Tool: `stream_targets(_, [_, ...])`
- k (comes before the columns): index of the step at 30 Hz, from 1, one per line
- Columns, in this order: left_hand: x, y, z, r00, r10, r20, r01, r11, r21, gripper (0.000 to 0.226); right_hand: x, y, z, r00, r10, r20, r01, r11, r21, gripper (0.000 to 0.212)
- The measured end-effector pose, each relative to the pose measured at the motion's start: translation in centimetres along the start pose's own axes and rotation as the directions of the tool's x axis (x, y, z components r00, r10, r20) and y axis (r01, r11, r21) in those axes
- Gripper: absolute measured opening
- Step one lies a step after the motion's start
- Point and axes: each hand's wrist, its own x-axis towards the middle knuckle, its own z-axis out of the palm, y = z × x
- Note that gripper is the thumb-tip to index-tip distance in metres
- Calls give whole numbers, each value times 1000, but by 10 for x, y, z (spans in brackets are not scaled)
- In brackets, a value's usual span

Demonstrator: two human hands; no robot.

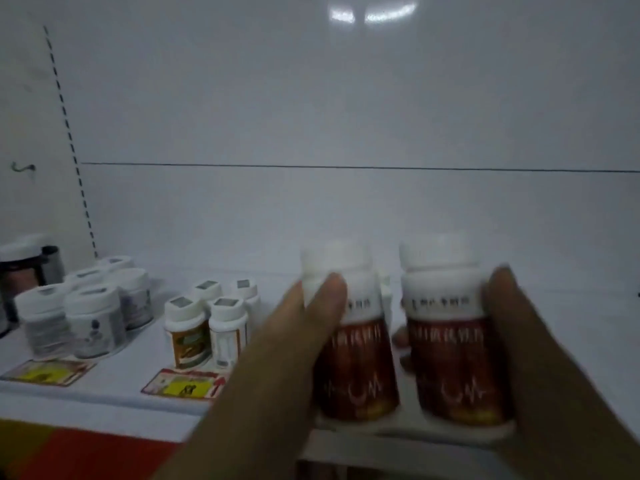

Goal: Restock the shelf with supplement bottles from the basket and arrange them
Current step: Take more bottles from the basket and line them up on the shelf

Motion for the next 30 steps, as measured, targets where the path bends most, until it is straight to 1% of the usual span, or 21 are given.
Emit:
stream_targets(1, [7, 17, -5, 996, 67, 55, -69, 997, 25, 37, 10, -13, 4, 994, -109, -26, 105, 986, -130, 59])
stream_targets(2, [14, 38, -10, 983, 151, 106, -158, 986, 59, 37, 24, -24, 4, 969, -232, -87, 203, 944, -259, 49])
stream_targets(3, [27, 54, -20, 964, 236, 124, -251, 959, 127, 37, 39, -36, 3, 938, -325, -123, 260, 891, -373, 40])
stream_targets(5, [62, 79, -34, 946, 313, 81, -323, 912, 252, 41, 72, -50, -10, 884, -433, -178, 267, 778, -569, 31])
stream_targets(6, [84, 85, -38, 951, 304, 49, -303, 897, 321, 42, 90, -53, -21, 871, -451, -194, 241, 736, -633, 27])
stream_targets(7, [107, 84, -43, 961, 274, 32, -265, 886, 380, 39, 107, -51, -33, 879, -426, -216, 189, 725, -662, 27])
stream_targets(8, [127, 80, -45, 977, 209, 27, -200, 881, 428, 33, 122, -46, -44, 899, -366, -241, 118, 733, -670, 36])
stream_targets(10, [158, 63, -51, 998, 23, 51, -46, 862, 504, 28, 146, -34, -62, 940, -201, -275, -51, 715, -697, 48])
stream_targets(12, [179, 39, -57, 986, -160, 46, 109, 827, 551, 39, 163, -21, -71, 963, -38, -266, -180, 645, -743, 45])
stream_targets(14, [191, 19, -59, 959, -285, 2, 230, 778, 585, 46, 173, -9, -75, 961, 97, -258, -261, 617, -743, 41])
stream_targets(16, [196, 3, -57, 927, -374, -23, 303, 711, 635, 43, 180, 0, -75, 947, 210, -243, -321, 613, -722, 38])
stream_targets(19, [194, -12, -55, 851, -526, -8, 364, 578, 731, 23, 184, 10, -74, 922, 321, -219, -383, 653, -653, 36])
stream_targets(21, [192, -14, -57, 815, -579, 21, 379, 559, 738, 16, 185, 13, -74, 907, 370, -202, -411, 670, -618, 34])
stream_targets(22, [191, -13, -59, 810, -585, 31, 377, 562, 736, 20, 184, 13, -73, 898, 396, -191, -423, 658, -623, 35])
stream_targets(23, [190, -12, -60, 820, -572, 31, 366, 565, 739, 28, 182, 13, -72, 893, 410, -185, -425, 631, -649, 39])
stream_targets(24, [189, -10, -58, 847, -531, 20, 336, 564, 755, 37, 179, 11, -70, 894, 405, -194, -420, 602, -679, 45])
stream_targets(25, [184, -7, -54, 890, -456, 5, 287, 568, 772, 41, 175, 8, -68, 900, 375, -220, -413, 577, -705, 52])
stream_targets(27, [170, 1, -41, 977, -214, -15, 146, 609, 780, 42, 165, -4, -64, 928, 247, -278, -370, 558, -743, 57])
stream_targets(28, [160, 7, -34, 998, -62, -10, 47, 625, 779, 39, 157, -12, -62, 943, 157, -295, -331, 562, -758, 55])
stream_targets(29, [146, 15, -26, 996, 94, -1, -59, 631, 774, 33, 146, -20, -62, 950, 55, -307, -283, 565, -775, 51])
stream_targets(30, [130, 25, -19, 974, 226, 7, -155, 645, 749, 24, 132, -29, -62, 949, -59, -310, -225, 559, -798, 45])
